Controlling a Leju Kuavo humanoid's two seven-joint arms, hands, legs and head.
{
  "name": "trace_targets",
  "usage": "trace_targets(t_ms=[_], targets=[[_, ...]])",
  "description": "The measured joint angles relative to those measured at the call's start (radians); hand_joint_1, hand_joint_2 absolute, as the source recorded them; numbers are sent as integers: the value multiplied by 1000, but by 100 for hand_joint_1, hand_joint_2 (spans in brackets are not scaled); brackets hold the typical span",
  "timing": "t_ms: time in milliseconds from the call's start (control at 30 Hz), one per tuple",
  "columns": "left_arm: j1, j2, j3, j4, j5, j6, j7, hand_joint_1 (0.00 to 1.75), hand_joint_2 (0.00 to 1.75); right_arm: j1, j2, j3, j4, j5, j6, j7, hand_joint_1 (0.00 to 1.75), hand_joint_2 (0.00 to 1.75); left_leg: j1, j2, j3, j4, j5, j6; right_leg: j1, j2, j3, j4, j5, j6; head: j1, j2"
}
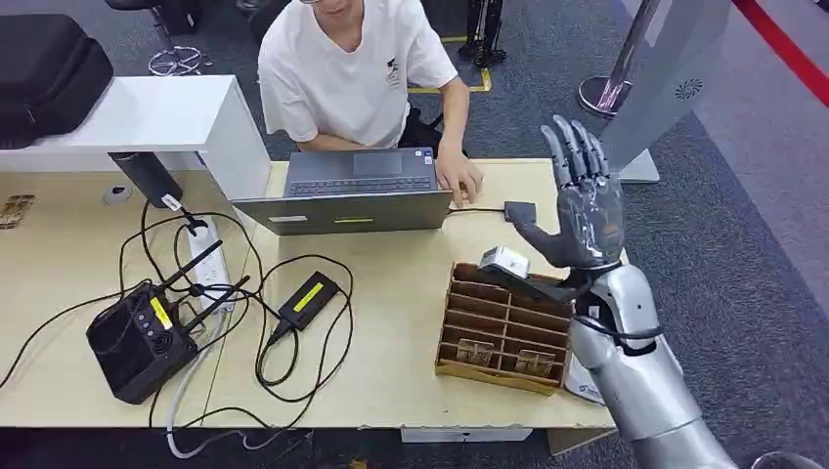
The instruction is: Pass the card to the sensor for recognition and then transmit it.
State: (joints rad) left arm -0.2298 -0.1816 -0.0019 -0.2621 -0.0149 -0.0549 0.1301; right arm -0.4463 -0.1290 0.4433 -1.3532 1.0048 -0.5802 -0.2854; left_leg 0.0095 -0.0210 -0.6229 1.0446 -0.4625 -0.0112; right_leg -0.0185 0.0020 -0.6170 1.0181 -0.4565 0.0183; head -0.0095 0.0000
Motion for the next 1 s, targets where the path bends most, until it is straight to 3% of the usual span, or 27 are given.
trace_targets(t_ms=[533,1000], targets=[[22,18,43,0,3,-5,-32,0,175,207,-119,-30,-276,15,3,-35,0,175,0,1,0,0,0,0,0,0,1,0,0,0,0,0],[30,23,67,0,3,-8,-41,0,175,277,-159,-38,-346,22,3,-40,0,175,0,2,1,0,0,0,0,1,1,0,0,0,0,0]])
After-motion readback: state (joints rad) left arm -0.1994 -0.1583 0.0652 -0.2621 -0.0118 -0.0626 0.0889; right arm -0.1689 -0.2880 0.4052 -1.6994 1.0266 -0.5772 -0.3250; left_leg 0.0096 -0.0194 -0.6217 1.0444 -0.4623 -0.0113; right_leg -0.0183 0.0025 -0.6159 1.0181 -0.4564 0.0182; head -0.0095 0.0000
